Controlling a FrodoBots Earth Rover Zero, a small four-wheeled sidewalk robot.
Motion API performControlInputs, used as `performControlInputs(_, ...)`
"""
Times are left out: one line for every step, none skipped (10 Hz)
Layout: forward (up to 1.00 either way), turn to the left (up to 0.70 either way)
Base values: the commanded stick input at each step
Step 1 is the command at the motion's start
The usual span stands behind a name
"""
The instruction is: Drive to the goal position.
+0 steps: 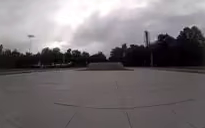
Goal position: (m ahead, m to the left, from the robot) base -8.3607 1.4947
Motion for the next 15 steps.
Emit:
performControlInputs(0.70,0.00)
performControlInputs(0.70,0.00)
performControlInputs(0.70,0.00)
performControlInputs(0.70,0.11)
performControlInputs(0.70,0.28)
performControlInputs(0.70,0.35)
performControlInputs(0.70,0.35)
performControlInputs(0.70,0.35)
performControlInputs(0.70,0.35)
performControlInputs(0.70,0.35)
performControlInputs(0.70,0.35)
performControlInputs(0.70,0.35)
performControlInputs(0.70,0.35)
performControlInputs(0.70,0.35)
performControlInputs(0.70,0.35)
